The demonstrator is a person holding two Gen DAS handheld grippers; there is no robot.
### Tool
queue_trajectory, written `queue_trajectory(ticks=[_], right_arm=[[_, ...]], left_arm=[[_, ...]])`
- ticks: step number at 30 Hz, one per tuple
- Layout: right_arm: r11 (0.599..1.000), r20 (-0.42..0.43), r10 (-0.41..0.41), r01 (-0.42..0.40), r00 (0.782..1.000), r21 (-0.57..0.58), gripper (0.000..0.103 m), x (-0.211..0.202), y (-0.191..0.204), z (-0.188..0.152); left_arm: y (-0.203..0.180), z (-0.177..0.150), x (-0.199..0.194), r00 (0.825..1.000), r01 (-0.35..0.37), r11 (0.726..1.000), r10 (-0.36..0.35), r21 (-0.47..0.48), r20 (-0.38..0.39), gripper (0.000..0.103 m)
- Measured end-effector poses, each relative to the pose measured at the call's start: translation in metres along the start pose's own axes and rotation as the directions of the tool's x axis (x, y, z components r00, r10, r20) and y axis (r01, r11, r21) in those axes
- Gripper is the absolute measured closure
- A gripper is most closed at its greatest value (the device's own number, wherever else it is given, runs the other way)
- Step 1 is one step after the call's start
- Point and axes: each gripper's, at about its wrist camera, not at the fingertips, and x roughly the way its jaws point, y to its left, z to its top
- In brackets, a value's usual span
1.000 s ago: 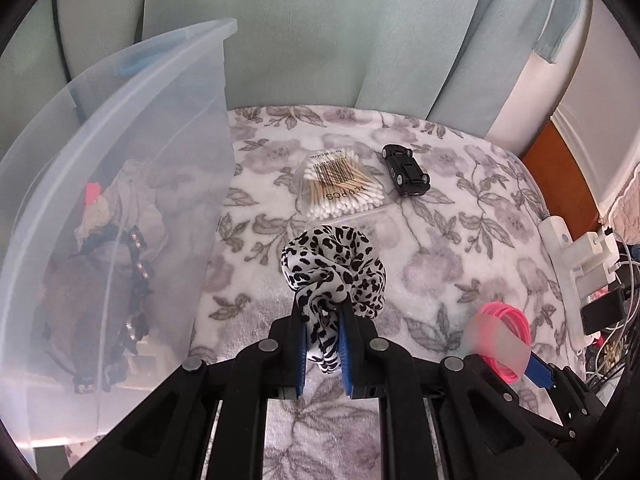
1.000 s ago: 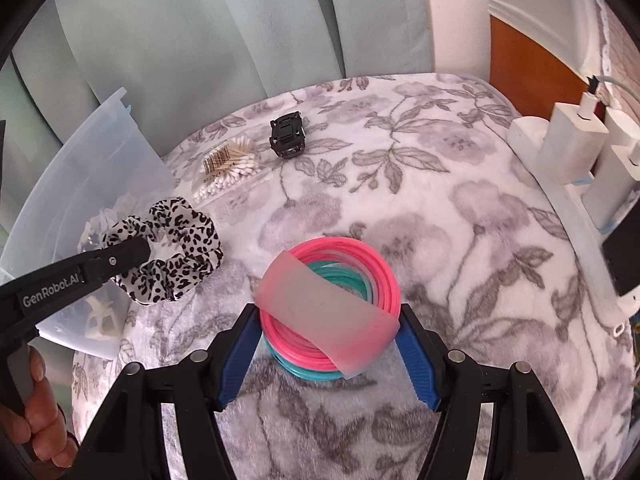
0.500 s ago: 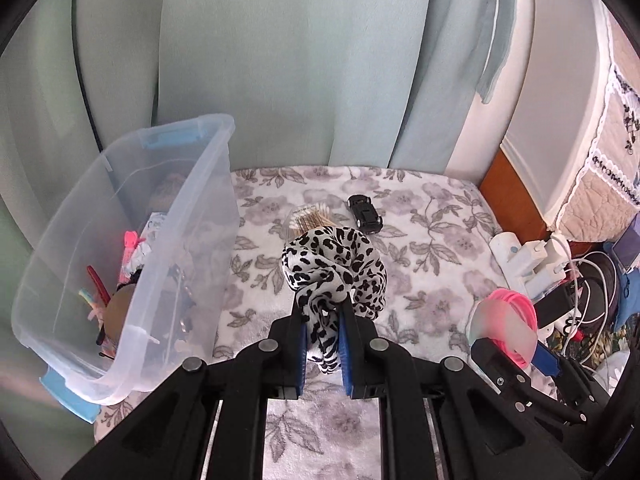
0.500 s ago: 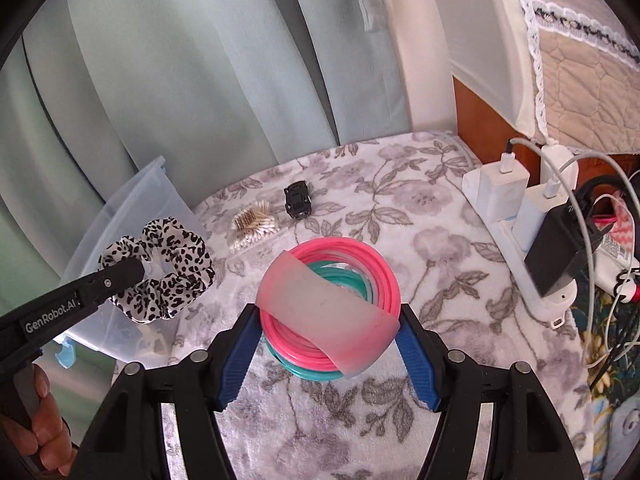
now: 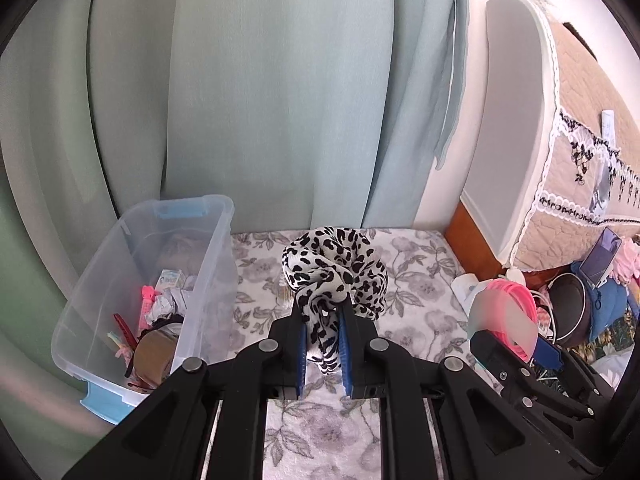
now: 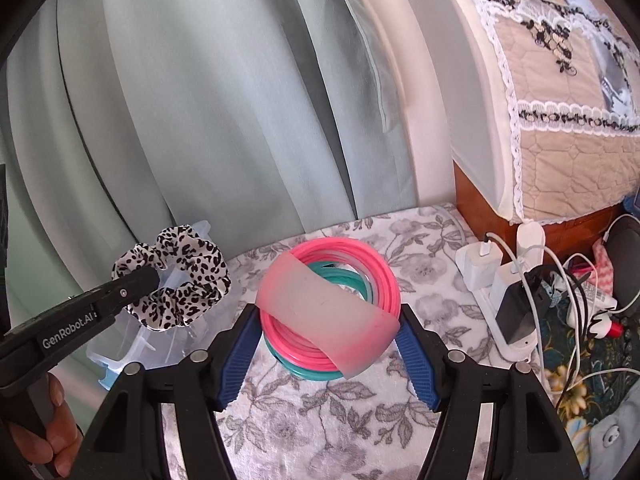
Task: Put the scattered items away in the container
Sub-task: 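Lift and carry the scrunchie and hair rings over the clear box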
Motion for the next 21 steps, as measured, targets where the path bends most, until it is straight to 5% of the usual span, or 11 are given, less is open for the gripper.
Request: queue_trajectory(ticks=[21], right_arm=[[0.995,0.201,0.052,-0.034,0.978,-0.091,0.033,-0.084,0.064,0.037]], left_arm=[[0.036,0.021,-0.088,0.975,0.044,0.998,-0.033,-0.046,0.221,0.089]])
